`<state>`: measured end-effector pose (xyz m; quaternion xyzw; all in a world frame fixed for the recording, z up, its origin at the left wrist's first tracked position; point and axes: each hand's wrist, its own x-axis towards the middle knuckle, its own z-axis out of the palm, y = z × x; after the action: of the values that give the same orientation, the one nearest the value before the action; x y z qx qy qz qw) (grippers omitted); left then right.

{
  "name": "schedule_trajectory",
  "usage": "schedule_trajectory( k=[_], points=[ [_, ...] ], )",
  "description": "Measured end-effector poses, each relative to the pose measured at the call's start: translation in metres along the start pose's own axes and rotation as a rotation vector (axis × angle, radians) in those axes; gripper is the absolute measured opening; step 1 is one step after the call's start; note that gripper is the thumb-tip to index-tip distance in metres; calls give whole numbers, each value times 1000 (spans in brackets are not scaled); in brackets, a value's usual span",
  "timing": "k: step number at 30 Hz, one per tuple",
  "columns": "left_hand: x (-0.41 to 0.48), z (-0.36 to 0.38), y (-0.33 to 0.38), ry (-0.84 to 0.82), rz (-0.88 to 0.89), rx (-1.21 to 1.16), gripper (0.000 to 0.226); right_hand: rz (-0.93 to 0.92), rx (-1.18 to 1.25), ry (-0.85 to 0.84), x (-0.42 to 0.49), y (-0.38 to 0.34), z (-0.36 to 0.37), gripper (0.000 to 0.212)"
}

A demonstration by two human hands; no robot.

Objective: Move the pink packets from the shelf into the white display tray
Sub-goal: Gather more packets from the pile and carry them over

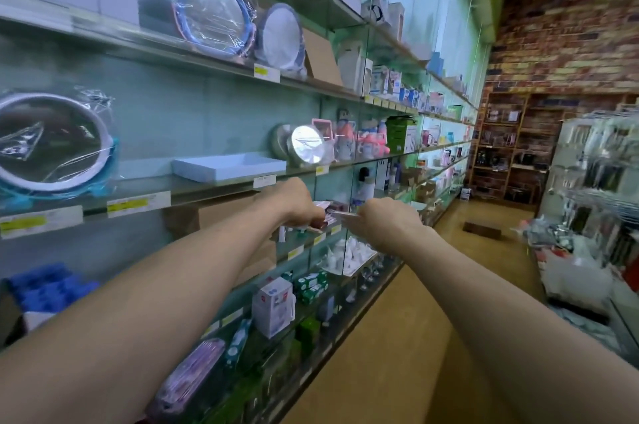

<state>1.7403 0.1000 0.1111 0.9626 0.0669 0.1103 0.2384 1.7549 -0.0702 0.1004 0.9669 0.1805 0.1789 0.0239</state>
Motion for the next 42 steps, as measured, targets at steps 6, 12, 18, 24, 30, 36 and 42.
schedule_trajectory(
  k=[6,12,18,24,30,36,42],
  points=[
    [83,-8,-6,27,-17,20,43,-47,-21,18,80,13,7,9],
    [148,-16,-25,73,-65,56,42,-89,-9,12,145,5,20,23],
    [193,-31,-56,118,-160,108,38,-157,43,78,210,-16,38,24],
    [230,-56,-87,200,-272,110,32,-288,128,154,285,-44,55,29],
    [278,-68,-105,305,-404,57,28,-461,177,207,364,-60,68,31],
    [310,-70,-123,398,-513,-42,21,-648,249,258,428,-68,86,20],
    [316,-69,-144,456,-651,-119,25,-798,353,313,463,-94,109,19]
  ],
)
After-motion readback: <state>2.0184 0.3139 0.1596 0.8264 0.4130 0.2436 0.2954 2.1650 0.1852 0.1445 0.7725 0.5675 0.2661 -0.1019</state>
